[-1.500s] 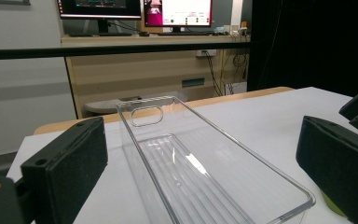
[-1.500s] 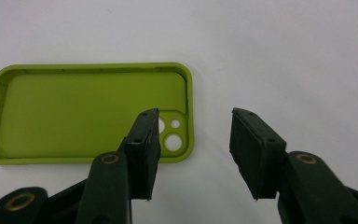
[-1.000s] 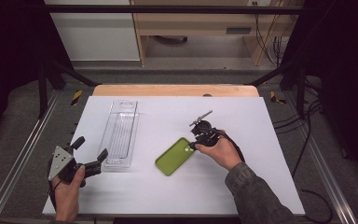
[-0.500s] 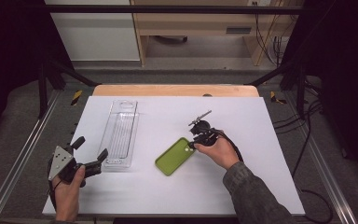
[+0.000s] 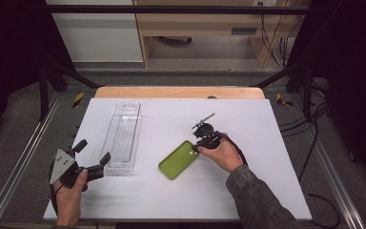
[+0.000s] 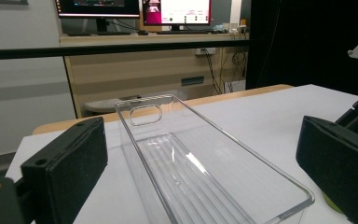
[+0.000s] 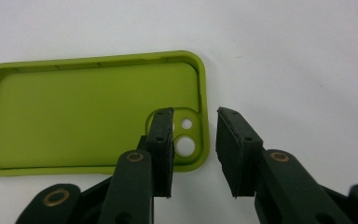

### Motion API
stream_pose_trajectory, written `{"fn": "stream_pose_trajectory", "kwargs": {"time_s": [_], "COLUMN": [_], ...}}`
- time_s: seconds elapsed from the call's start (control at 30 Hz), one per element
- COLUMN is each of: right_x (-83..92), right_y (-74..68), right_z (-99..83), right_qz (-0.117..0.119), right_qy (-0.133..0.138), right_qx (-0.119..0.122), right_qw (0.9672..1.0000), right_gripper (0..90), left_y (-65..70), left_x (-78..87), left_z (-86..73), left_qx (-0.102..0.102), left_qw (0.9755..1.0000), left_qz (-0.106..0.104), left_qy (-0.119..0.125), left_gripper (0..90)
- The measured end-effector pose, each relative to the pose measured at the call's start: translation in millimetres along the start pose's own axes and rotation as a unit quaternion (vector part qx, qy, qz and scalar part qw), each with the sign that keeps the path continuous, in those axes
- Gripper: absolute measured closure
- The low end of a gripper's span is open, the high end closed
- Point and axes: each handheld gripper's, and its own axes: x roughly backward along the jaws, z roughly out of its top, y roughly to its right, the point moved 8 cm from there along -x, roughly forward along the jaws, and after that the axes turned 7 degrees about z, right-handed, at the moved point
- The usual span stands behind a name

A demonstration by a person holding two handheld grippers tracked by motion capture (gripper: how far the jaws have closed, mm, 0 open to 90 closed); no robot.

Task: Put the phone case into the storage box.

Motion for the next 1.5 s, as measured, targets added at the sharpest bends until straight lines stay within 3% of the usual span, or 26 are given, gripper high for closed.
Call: {"fn": "stream_pose_trajectory", "kwargs": {"time_s": [0.23,1.5], "right_x": [-3.1,-14.7], "right_y": [3.2,4.7], "right_z": [-1.3,-6.8], "right_qz": [-0.004,-0.004], "right_qy": [-0.003,-0.026], "right_qx": [-0.007,0.005], "right_qw": [1.0,0.9997], "right_gripper": [68.7,74.7], "left_y": [0.1,0.2], "left_x": [0.1,-0.3], "left_z": [-0.2,-0.7], "left_qx": [-0.001,-0.001], "left_qw": [1.0,1.0], "left_qz": [0.0,-0.001], "left_qy": [-0.001,-0.002], "left_gripper": [1.7,1.7]}}
